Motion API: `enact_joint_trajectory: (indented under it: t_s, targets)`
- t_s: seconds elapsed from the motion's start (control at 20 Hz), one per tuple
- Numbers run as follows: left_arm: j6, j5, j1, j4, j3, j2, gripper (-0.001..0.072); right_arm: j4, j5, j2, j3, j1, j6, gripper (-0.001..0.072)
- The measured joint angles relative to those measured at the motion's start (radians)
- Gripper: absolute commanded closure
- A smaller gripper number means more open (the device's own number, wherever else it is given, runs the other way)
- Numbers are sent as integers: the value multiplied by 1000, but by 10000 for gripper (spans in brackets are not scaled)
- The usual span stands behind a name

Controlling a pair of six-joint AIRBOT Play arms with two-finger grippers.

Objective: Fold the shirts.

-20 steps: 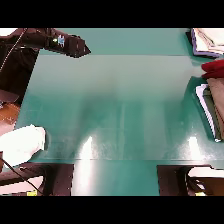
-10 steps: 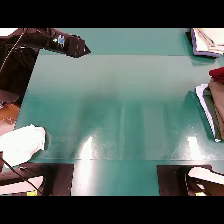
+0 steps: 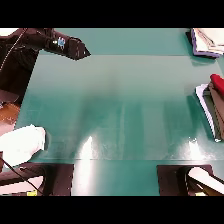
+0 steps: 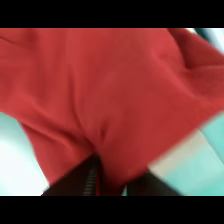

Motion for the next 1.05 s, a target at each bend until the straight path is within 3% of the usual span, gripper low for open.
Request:
enact_joint_trajectory:
  t_s: [0.15,0.35,0.4,0.45,0.55,0.75,1.05]
  targets:
    - [5,-5,0,0,0,0,682,-94,16,21,-59,0,35,239]
    - [8,-6,0,-1,0,0,683,-122,45,31,-61,8,65,243]
    - [8,-6,0,-2,0,0,682,-97,51,33,-50,16,72,275]
    - [8,-6,0,-2,0,0,683,-56,60,33,-36,29,79,360]
    - [7,-6,0,-4,0,0,682,45,70,34,-6,69,86,683]
    - [7,-6,0,-6,0,0,682,192,76,34,56,204,91,695]
    - [7,-6,0,-6,0,0,682,235,76,35,105,408,36,696]
